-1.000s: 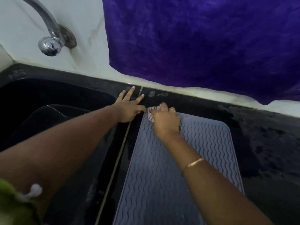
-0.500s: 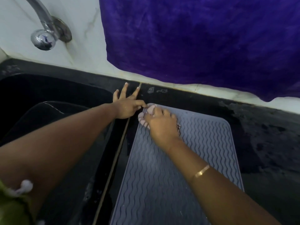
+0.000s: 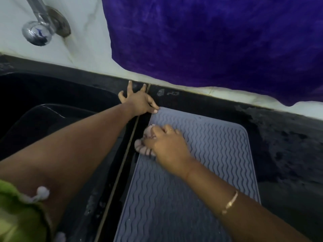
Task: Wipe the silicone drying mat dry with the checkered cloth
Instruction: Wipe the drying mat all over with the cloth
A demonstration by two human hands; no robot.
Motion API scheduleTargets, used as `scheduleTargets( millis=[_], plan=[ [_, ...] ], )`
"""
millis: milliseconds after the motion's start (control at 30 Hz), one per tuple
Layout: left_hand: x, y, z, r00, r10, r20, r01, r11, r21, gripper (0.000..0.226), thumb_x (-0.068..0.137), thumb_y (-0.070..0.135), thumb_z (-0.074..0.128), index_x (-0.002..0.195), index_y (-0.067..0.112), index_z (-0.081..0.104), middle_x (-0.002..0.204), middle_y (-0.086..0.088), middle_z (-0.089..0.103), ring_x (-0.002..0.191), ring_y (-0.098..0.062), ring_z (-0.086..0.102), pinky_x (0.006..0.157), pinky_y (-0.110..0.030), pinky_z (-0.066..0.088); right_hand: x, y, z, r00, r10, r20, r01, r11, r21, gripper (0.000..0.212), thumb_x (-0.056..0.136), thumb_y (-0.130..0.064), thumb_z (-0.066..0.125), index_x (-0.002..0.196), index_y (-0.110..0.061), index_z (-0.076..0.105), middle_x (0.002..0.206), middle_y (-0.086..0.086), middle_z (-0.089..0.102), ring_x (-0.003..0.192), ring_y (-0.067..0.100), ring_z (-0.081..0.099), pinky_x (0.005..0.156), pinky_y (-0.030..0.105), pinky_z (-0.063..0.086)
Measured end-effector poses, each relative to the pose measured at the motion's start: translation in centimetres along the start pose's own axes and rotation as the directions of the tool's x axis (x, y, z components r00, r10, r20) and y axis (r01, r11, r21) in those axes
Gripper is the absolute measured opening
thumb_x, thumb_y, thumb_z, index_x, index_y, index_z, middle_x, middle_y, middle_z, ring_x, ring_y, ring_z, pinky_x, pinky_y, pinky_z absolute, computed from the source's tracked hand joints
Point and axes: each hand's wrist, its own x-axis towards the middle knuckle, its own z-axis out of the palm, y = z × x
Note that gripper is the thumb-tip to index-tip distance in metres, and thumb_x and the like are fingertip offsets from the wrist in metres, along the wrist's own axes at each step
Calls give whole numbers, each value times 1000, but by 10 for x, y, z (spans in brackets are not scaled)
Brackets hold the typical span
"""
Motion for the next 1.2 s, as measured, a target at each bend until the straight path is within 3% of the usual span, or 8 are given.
scheduleTargets(
  millis=[267, 367, 533, 667, 800, 933, 1033, 1200],
  plan=[
    [-17, -13, 18, 996, 65, -59, -57, 990, 125, 29, 87, 60, 43, 113, 56, 57, 159, 3, -9, 139, -31, -30, 109, -58, -11, 29, 14, -8, 984, 176, -1, -175, 981, -80, 38, 90, -21, 51, 128, -24, 52, 136, 11, 40, 120, 39, 38, 90, 48, 38],
    [-16, -15, 19, 991, 119, -56, -102, 966, 237, 32, 88, 62, 42, 116, 56, 55, 158, 1, -16, 135, -33, -36, 106, -62, -16, -13, -14, 0, 986, 45, -158, -56, 996, -67, 31, 71, -27, 72, 102, -24, 70, 111, 10, 63, 92, 39, 60, 71, 42, 48],
    [-22, -12, 17, 987, 159, 19, -155, 922, 355, 42, 89, 64, 34, 131, 58, 36, 156, -6, -23, 131, -37, -41, 103, -65, -21, -23, -6, -9, 993, -113, -22, 111, 991, -73, 41, 79, -30, 36, 106, -28, 66, 101, 7, 62, 90, 33, 58, 66, 38, 45],
    [-33, -16, 27, 992, 72, 103, -100, 948, 301, 58, 83, 74, 25, 136, 62, 6, 154, -3, -28, 128, -38, -45, 101, -67, -23, 8, 18, -12, 994, 106, -1, -106, 994, 32, 47, 81, -10, 56, 122, -32, 58, 122, 3, 52, 113, 33, 44, 88, 44, 38],
    [-35, -11, 26, 993, 93, 68, -111, 930, 350, 57, 86, 71, 28, 138, 59, 9, 155, -4, -27, 129, -41, -42, 100, -70, -21, -43, -27, -4, 1000, 26, -14, -25, 996, 89, 43, 65, -18, 75, 105, -32, 68, 98, 1, 62, 91, 32, 55, 73, 40, 40],
    [-45, -15, 37, 928, 337, -160, -235, 861, 451, 41, 91, 54, 39, 131, 44, 48, 158, -2, 18, 145, -34, -5, 111, -58, -6, -75, -42, -1, 982, -191, -5, 190, 978, 85, 51, 52, -17, 83, 98, -33, 70, 87, -1, 64, 78, 28, 59, 60, 37, 44],
    [-61, -30, 62, 750, 565, -343, -383, 795, 471, 33, 90, 34, 44, 102, 26, 74, 113, 5, 70, 123, -23, 54, 102, -35, 20, -46, -9, -12, 996, -72, -46, 72, 997, 7, 46, 77, -18, 69, 119, -35, 60, 103, 4, 59, 98, 29, 54, 77, 40, 42],
    [-55, -38, 41, 902, 426, -77, -387, 873, 297, 42, 95, 45, 42, 135, 35, 46, 145, 17, 40, 146, -17, 3, 113, -43, -7, -20, -5, -7, 980, 196, 20, -197, 979, 56, 56, 87, -39, 53, 139, -27, 36, 124, 11, 46, 112, 31, 47, 88, 41, 41]
  ],
)
